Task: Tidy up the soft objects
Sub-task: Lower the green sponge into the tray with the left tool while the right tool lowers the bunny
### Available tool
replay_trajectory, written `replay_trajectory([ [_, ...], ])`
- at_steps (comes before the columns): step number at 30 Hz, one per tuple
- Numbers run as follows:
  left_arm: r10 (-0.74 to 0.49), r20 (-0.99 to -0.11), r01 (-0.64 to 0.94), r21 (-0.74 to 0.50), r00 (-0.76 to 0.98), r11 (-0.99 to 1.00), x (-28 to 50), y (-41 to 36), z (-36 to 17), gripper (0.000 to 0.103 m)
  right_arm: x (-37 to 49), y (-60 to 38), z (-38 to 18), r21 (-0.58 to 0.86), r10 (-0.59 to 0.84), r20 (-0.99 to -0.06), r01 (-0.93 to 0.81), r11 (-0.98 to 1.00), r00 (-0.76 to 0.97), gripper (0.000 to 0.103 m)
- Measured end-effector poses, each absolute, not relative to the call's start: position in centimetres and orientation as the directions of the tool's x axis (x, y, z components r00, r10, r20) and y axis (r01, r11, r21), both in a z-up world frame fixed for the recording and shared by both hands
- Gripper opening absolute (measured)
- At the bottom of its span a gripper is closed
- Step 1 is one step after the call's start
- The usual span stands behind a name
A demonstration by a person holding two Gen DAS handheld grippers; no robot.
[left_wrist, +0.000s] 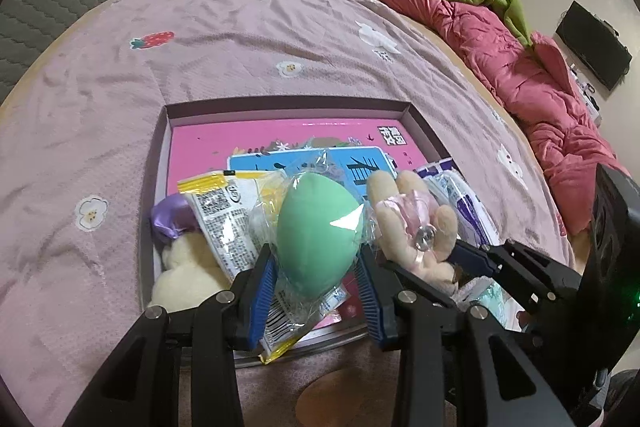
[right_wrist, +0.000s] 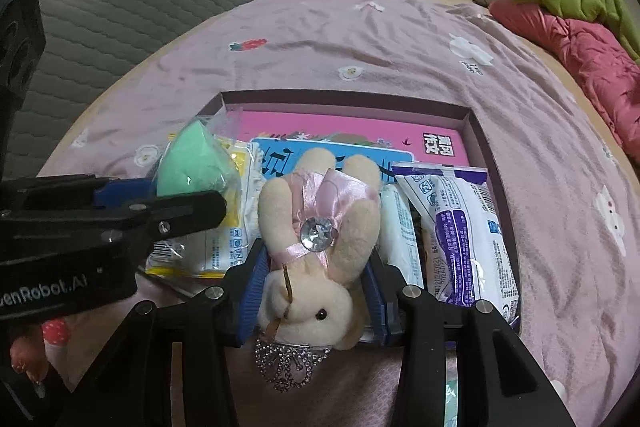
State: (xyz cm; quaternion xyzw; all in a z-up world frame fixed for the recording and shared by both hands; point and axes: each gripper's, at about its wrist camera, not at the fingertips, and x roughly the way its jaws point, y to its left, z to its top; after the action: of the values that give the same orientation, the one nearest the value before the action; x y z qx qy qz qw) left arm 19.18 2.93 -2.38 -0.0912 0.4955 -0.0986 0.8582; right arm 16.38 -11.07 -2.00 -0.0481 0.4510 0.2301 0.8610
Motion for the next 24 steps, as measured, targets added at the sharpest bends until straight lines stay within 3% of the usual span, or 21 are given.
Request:
replay_trajectory([
  [24, -0.248, -0.849, 0.095, -0.231, 0.467, 0.968, 19.7, 2.0, -3.2, 0.039, 14.2, -12.2, -1.1, 0.12, 0.381, -0.769, -0.468, 0.875, 0.514, 0.06],
])
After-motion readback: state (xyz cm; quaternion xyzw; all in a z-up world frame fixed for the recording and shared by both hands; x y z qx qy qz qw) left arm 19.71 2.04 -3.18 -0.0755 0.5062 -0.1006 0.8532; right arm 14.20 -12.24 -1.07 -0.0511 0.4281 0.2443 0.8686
